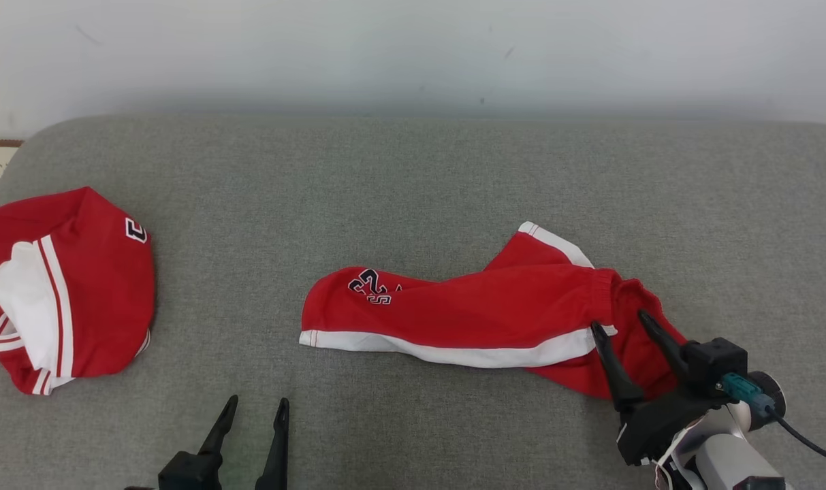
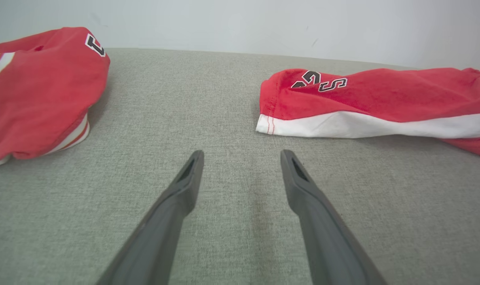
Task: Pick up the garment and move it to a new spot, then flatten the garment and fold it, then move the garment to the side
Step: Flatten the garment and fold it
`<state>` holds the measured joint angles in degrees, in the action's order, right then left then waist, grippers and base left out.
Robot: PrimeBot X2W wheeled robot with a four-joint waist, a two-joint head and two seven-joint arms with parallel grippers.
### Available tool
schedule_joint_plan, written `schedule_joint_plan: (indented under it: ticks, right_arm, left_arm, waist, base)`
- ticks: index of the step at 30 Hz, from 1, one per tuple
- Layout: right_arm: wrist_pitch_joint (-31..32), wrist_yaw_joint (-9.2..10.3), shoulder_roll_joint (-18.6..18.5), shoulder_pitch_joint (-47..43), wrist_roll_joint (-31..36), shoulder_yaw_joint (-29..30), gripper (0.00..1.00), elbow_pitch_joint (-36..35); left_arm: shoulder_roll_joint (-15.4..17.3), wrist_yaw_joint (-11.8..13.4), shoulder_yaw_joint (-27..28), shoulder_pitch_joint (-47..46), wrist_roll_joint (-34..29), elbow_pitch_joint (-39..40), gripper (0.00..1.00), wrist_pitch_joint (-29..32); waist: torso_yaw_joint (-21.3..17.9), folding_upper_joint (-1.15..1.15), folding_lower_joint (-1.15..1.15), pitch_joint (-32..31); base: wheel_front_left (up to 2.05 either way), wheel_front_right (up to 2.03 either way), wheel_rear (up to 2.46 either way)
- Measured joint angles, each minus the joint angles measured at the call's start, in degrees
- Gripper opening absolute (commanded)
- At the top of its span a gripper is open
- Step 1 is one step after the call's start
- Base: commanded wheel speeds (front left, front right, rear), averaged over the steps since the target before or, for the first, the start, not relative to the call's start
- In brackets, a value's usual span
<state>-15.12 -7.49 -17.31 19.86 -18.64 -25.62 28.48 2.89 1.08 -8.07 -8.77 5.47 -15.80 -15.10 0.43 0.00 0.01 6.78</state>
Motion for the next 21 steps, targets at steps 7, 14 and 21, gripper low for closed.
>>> schedule_joint_plan:
  ticks: [7, 14, 21]
  right_arm:
    - [0.0, 0.00, -3.7, 3.0, -2.1, -6.3, 1.00, 2.4]
    - [0.0, 0.00, -6.0, 4.7, -5.2, -12.0, 0.75, 4.0]
    - [0.0, 0.00, -7.4, 5.7, -7.3, -14.4, 0.02, 3.4]
  left_arm:
    - [0.0, 0.2, -0.2, -0.9, 0.7, -0.2, 1.00, 0.0]
    - [0.0, 0.5, -0.5, -1.0, 1.4, -0.1, 1.00, 0.0]
    - [0.0, 0.5, -0.6, -1.5, 1.6, 0.1, 1.00, 0.0]
  waist:
    - [1.4, 0.00, 0.00, 1.2]
    - [2.3, 0.00, 0.00, 1.9]
    - [2.0, 0.00, 0.00, 2.6]
  base:
    - [0.00, 0.00, 0.00]
    - [0.00, 0.00, 0.00]
    - [0.00, 0.00, 0.00]
